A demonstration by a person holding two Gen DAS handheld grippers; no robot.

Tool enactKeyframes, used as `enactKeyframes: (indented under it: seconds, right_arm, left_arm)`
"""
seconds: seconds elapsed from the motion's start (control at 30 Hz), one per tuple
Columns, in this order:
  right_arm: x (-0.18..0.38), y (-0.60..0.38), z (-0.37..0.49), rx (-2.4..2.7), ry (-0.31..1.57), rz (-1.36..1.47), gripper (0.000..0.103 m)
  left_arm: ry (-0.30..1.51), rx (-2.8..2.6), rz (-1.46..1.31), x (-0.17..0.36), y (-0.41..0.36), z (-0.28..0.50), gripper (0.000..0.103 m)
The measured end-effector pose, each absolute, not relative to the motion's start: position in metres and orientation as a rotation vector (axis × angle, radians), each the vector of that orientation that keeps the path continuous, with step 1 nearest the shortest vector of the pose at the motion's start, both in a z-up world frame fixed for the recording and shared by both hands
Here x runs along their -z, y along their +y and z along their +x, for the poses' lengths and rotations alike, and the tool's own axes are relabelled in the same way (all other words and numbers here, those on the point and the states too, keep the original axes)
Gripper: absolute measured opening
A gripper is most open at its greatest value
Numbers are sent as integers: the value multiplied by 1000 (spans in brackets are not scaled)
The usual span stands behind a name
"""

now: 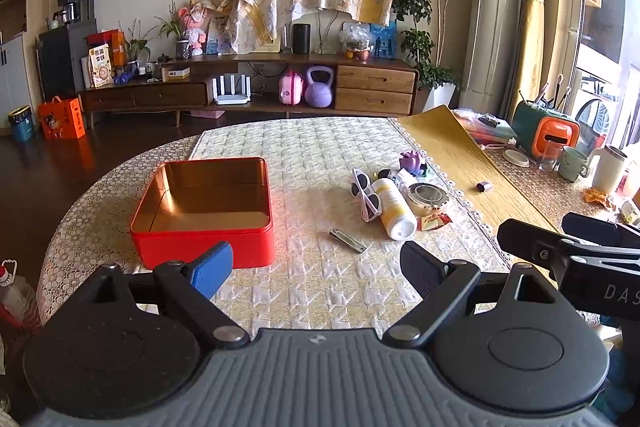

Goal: Organize rigid objects
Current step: 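Move both tools toward the objects beside the red tin box, then grasp the silver nail clipper with the left tool while the right tool grasps the white bottle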

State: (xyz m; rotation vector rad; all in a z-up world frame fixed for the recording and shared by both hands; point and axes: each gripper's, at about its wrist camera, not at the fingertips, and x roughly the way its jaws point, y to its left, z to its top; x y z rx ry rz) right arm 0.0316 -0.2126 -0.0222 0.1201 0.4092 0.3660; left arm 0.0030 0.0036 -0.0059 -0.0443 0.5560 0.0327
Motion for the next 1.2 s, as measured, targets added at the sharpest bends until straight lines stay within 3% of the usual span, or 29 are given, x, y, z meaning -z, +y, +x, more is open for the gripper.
enactKeyframes:
  seconds: [0.47, 1.2]
  right_arm:
    - [24, -215, 34, -367, 415, 116, 101]
    - [41, -229, 105, -337, 492, 89, 102]
  left_arm:
    - [559, -29, -46, 7, 4, 4, 91]
    - [662, 27, -13, 41, 3, 80, 91]
